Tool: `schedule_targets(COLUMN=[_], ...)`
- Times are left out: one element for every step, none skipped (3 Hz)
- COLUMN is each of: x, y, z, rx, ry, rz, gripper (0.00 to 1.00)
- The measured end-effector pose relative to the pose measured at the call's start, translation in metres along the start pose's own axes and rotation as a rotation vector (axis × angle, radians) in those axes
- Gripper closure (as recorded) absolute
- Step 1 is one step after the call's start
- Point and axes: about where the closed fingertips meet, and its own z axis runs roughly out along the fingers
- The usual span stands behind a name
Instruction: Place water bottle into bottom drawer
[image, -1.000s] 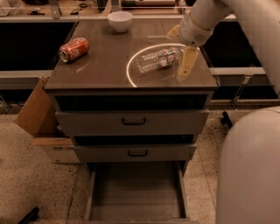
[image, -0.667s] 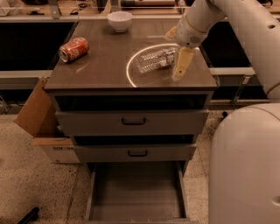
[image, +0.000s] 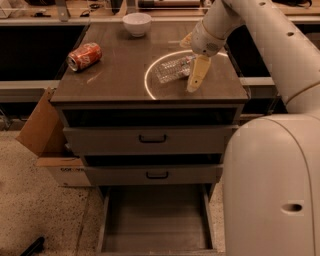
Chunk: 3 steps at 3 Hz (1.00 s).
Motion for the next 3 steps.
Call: schedule_targets(x=[0.0, 0.005, 0.008], y=[-0.001, -0.002, -0.001], z=[0.01, 0.018, 0.023], rx=[-0.022, -0.036, -0.048], ry=[-0.012, -0.018, -0.029], rz=[0.018, 0.043, 0.063], gripper=[0.17, 0.41, 0.64])
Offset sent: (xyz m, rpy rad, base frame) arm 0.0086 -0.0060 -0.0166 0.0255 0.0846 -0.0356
